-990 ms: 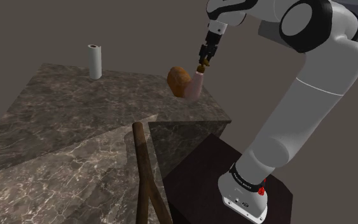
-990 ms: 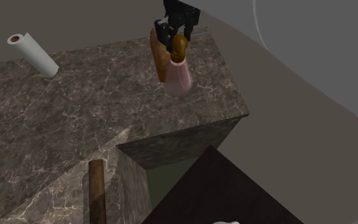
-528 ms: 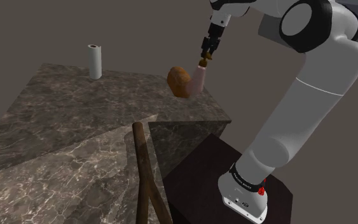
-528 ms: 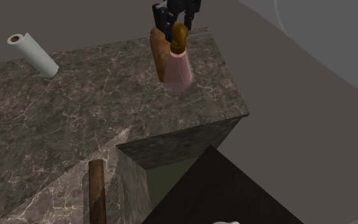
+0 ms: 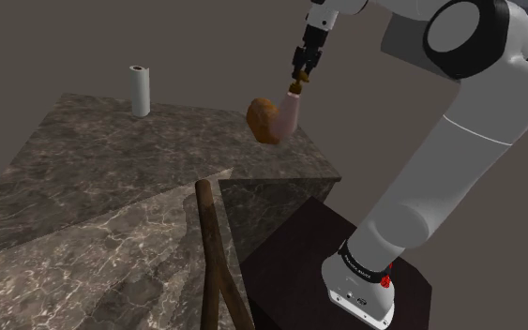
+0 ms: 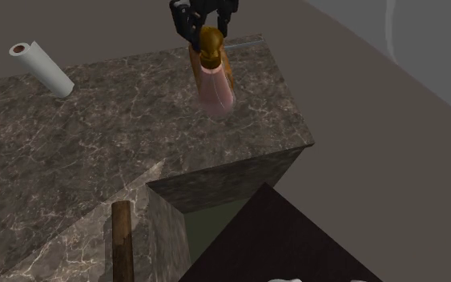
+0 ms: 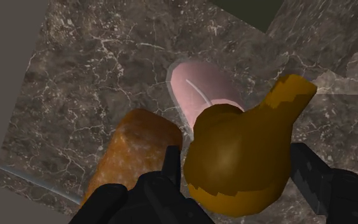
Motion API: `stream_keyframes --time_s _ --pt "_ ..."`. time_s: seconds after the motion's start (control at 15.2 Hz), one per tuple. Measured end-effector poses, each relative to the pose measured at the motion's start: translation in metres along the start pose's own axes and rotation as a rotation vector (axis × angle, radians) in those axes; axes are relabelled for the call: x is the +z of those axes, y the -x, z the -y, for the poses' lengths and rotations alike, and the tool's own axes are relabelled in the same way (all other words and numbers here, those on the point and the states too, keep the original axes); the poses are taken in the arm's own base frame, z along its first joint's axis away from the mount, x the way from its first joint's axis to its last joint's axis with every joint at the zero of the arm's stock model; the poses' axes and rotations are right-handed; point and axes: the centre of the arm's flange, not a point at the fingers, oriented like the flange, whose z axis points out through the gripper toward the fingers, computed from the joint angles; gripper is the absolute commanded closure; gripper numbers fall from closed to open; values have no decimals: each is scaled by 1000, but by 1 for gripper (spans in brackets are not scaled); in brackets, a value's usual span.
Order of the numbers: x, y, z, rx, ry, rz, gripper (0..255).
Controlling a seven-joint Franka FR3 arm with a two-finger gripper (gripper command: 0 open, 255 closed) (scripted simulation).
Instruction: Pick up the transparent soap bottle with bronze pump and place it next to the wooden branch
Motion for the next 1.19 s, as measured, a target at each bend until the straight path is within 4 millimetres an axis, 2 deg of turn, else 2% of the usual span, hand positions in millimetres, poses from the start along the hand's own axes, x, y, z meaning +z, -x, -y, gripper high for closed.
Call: stream_keyframes --time_s 1.19 --pt "5 -30 235 0 1 0 255"
